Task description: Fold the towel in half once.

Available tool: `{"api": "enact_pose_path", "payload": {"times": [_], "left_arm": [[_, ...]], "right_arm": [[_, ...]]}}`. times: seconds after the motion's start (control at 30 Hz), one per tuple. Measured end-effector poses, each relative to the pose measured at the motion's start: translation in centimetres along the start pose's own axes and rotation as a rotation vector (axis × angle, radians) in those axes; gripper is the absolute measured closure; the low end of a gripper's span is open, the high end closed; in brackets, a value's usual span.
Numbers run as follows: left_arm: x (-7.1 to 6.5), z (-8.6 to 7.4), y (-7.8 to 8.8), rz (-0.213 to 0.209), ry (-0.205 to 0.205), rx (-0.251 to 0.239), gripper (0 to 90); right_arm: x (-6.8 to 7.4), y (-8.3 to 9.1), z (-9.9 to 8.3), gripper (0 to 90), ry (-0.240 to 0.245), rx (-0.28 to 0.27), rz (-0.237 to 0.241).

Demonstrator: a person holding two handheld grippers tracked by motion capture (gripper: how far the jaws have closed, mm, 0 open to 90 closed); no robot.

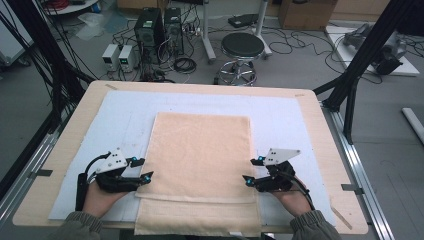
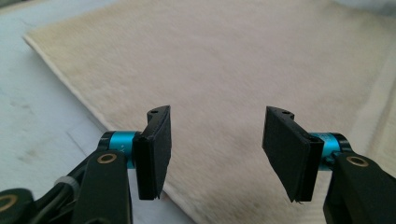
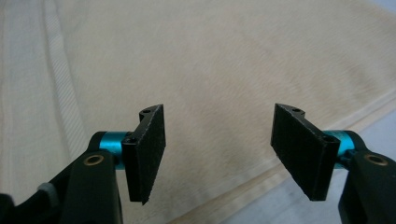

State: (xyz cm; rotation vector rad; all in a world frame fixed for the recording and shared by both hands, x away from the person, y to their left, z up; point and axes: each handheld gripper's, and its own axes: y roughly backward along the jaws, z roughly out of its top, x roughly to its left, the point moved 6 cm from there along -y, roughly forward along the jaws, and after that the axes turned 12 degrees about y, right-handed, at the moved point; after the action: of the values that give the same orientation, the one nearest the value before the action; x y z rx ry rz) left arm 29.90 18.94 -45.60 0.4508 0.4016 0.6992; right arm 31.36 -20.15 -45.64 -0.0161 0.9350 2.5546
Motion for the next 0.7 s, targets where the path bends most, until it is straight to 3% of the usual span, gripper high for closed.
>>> {"api": "enact_pose_path", "payload": {"times": [0.13, 0.23, 0.3, 0.53, 0.7], "left_arm": [[-0.2, -1.2, -0.5, -0.021, -0.017, 0.060, 45.8], [-0.5, -2.0, -1.2, -0.038, -0.039, 0.118, 53.6], [-0.7, -2.2, -1.4, -0.030, -0.065, 0.115, 57.8], [-1.0, -1.9, -1.8, -0.011, -0.097, 0.124, 81.6], [-1.2, -1.0, -1.3, -0.006, -0.090, 0.097, 84.8]], "right_arm": [[0.8, -0.7, -0.6, 44.9, 0.022, 0.021, 0.034], [1.3, -1.3, -1.1, 55.3, 0.035, 0.049, 0.067], [1.5, -1.8, -1.5, 61.5, 0.046, 0.065, 0.075], [1.4, -1.7, -1.4, 81.2, 0.056, 0.062, 0.086], [1.1, -1.3, -1.2, 85.2, 0.046, 0.042, 0.097]]}}
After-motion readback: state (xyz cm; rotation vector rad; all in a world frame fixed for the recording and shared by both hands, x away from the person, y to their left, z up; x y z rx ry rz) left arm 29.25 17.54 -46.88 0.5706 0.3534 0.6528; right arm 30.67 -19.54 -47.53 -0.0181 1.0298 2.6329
